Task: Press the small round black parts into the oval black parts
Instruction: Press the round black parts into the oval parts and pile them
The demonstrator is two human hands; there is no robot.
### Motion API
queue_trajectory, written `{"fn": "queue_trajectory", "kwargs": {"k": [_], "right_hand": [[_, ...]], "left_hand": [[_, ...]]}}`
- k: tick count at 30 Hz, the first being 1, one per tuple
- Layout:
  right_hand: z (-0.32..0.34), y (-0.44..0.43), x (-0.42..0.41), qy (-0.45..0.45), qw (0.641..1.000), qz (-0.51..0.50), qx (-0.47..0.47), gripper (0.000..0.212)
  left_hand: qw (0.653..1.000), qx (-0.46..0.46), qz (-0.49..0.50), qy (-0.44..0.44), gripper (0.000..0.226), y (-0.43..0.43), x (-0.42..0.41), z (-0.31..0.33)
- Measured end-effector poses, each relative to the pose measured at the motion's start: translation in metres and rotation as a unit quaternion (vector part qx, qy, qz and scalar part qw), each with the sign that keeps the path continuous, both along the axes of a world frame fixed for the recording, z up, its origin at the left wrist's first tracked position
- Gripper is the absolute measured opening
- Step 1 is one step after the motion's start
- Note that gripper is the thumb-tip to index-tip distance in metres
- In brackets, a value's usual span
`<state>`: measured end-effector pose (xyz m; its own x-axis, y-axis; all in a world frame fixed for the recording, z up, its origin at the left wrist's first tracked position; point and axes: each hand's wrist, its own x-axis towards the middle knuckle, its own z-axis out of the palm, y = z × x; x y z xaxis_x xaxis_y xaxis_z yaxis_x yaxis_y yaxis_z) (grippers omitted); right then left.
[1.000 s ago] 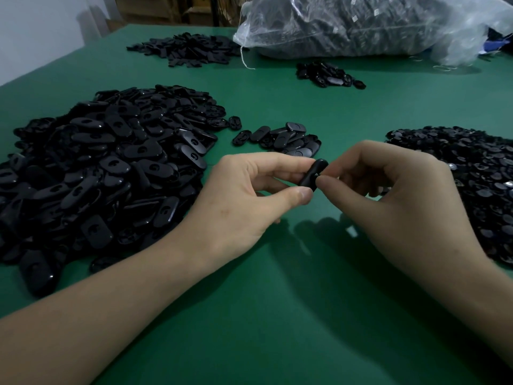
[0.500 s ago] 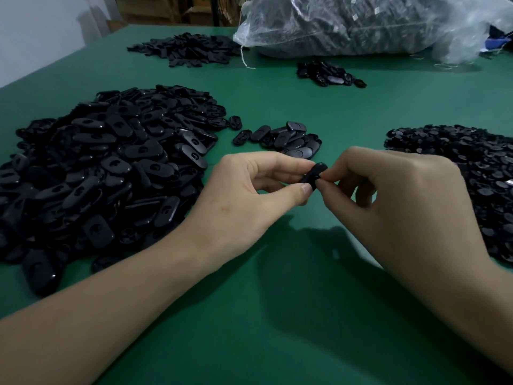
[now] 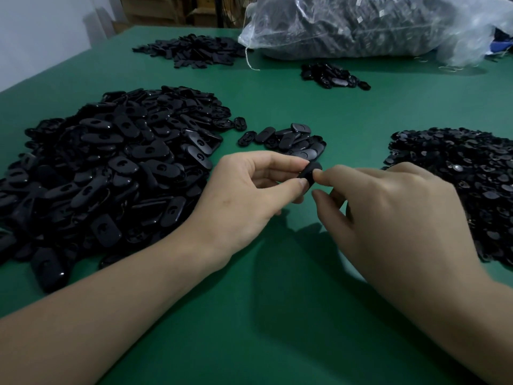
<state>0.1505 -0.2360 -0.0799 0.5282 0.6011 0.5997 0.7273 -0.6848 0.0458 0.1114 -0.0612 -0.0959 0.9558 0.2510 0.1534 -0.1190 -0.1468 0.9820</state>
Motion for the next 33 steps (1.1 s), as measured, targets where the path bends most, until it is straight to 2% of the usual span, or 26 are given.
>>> {"fn": "queue_trajectory", "kwargs": {"k": [2, 5, 8, 10, 12, 14, 16, 18, 20, 23, 27, 33], "right_hand": [[0.0, 0.003, -0.003, 0.007, 1.0, 0.0, -0.027, 0.005], [-0.002, 0.003, -0.005, 0.026, 0.998, 0.007, -0.052, 0.027], [-0.002, 0.004, -0.005, 0.021, 0.998, 0.028, -0.045, 0.031], [-0.001, 0.004, -0.004, 0.04, 0.998, 0.038, -0.007, 0.028], [0.001, 0.0, -0.002, 0.136, 0.985, 0.053, 0.091, 0.025], [0.002, -0.002, 0.004, 0.277, 0.932, 0.077, 0.222, 0.018], [0.003, -0.002, 0.009, 0.431, 0.832, 0.094, 0.337, 0.014], [0.002, 0.001, 0.011, 0.546, 0.728, 0.105, 0.4, 0.012], [-0.002, 0.005, 0.01, 0.612, 0.663, 0.127, 0.412, 0.007], [-0.005, 0.007, 0.011, 0.651, 0.613, 0.163, 0.418, 0.004], [-0.005, 0.007, 0.014, 0.678, 0.561, 0.192, 0.434, 0.013], [-0.008, 0.006, 0.017, 0.685, 0.54, 0.212, 0.441, 0.006]], "left_hand": [[1.0, -0.007, 0.015, -0.002, 0.017, 0.0, 0.001, -0.001], [0.999, -0.014, 0.032, -0.013, 0.013, 0.0, 0.001, 0.0], [0.999, -0.009, 0.042, -0.024, 0.012, 0.0, 0.001, 0.0], [0.998, -0.009, 0.047, -0.03, 0.012, 0.0, 0.001, 0.001], [0.998, -0.007, 0.049, -0.04, 0.012, 0.0, 0.001, 0.001], [0.997, 0.018, 0.045, -0.063, 0.013, -0.001, 0.0, 0.002], [0.993, 0.068, 0.039, -0.09, 0.016, -0.003, -0.001, 0.003], [0.987, 0.11, 0.037, -0.108, 0.018, -0.005, -0.003, 0.003], [0.983, 0.136, 0.044, -0.119, 0.018, -0.008, -0.005, 0.004], [0.978, 0.153, 0.054, -0.134, 0.018, -0.011, -0.007, 0.005], [0.974, 0.171, 0.06, -0.139, 0.021, -0.012, -0.009, 0.007], [0.966, 0.195, 0.068, -0.153, 0.022, -0.014, -0.011, 0.008]]}}
